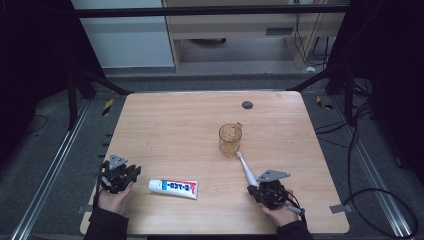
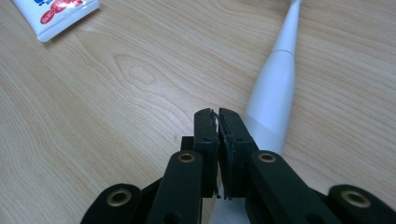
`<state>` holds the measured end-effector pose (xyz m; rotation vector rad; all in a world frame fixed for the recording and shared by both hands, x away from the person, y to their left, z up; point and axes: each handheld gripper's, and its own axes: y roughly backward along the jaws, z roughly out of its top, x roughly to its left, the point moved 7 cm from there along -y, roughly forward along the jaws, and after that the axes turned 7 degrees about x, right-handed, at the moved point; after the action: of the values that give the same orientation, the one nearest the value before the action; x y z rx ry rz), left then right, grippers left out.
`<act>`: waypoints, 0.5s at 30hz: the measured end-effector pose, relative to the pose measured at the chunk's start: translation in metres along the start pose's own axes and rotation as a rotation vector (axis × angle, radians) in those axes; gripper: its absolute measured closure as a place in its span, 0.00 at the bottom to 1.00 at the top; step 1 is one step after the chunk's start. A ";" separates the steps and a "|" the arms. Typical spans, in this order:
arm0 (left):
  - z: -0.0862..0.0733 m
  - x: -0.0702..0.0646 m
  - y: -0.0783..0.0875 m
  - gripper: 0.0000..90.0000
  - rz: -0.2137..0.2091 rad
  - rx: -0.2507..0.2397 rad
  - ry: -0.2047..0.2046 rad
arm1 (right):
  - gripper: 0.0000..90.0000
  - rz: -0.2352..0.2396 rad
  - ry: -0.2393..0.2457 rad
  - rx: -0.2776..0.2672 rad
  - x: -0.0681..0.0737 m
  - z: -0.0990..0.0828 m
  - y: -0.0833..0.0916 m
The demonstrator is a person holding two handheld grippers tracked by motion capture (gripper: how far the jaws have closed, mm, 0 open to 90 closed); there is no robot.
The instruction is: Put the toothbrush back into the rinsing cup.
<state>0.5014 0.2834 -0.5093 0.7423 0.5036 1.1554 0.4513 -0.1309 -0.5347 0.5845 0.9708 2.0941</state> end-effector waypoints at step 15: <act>0.000 0.000 0.000 0.80 0.000 0.001 0.000 | 0.95 -0.028 -0.036 0.011 -0.015 -0.012 0.011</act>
<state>0.5014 0.2831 -0.5096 0.7433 0.5041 1.1552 0.4480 -0.1526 -0.5347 0.6086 0.9651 2.0485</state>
